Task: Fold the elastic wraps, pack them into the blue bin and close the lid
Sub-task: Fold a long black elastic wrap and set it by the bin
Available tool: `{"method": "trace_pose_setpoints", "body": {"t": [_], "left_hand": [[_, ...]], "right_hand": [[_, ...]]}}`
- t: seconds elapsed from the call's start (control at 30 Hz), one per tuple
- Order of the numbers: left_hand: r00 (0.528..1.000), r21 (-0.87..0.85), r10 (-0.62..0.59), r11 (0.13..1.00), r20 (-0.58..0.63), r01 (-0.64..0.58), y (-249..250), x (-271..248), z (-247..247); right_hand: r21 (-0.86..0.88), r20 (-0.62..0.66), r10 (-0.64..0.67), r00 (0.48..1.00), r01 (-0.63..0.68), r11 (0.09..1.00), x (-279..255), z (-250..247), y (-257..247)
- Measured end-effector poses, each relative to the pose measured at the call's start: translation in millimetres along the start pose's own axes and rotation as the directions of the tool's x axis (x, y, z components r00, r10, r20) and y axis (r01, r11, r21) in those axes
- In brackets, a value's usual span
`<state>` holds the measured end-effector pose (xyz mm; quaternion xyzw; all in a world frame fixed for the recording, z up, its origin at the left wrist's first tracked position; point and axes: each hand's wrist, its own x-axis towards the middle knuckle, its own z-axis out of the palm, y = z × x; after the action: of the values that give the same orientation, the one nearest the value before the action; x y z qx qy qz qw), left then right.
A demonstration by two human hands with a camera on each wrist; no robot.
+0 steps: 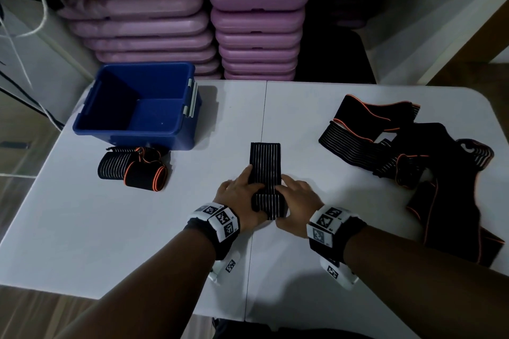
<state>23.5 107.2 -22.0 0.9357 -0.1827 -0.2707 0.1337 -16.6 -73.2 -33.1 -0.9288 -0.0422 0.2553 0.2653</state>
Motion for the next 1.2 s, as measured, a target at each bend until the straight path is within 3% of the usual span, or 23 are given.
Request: {"method": "trace_pose_setpoints", "body": {"t": [0.13, 0.37, 0.67, 0.87, 1.07, 1.2], "left_hand": [[0.995, 0.093, 0.077, 0.993, -0.063, -0.071, -1.6, 2.1, 0.6], [0.998, -0.126, 0.064, 0.99, -0.006, -0.064, -10.4, 4.1, 8.3], [0.973, -0.239, 0.158, 0.951, -0.169, -0.196, -16.4, -8.8, 8.3], [0.981, -0.066, 0.155, 0.984, -0.12, -0.163, -16.1, -4.8, 10.4], [0.972, 0.283, 0.207, 0.944, -0.114, -0.167, -17.6, 2.5, 10.2], [0.95, 0.32, 0.274, 0.923, -0.152, -0.215, -16.3, 9.6, 12.8]], "right_hand": [[-0.016, -0.023, 0.014, 1.0, -0.014, 1.0, 1.9, 1.9, -1.0], [-0.027, -0.026, 0.026, 0.999, -0.027, 0.999, 2.7, 5.8, 0.8], [-0.048, -0.016, 0.052, 0.999, -0.052, 0.997, 4.1, 5.8, 2.0], [-0.056, -0.147, -0.023, 0.989, 0.015, 0.998, 1.5, 13.4, 4.7], [-0.242, -0.078, -0.056, 0.995, 0.035, 0.97, 3.2, 8.7, 4.4], [-0.287, -0.055, -0.1, 0.993, 0.08, 0.955, 9.1, 2.2, 0.5]]}}
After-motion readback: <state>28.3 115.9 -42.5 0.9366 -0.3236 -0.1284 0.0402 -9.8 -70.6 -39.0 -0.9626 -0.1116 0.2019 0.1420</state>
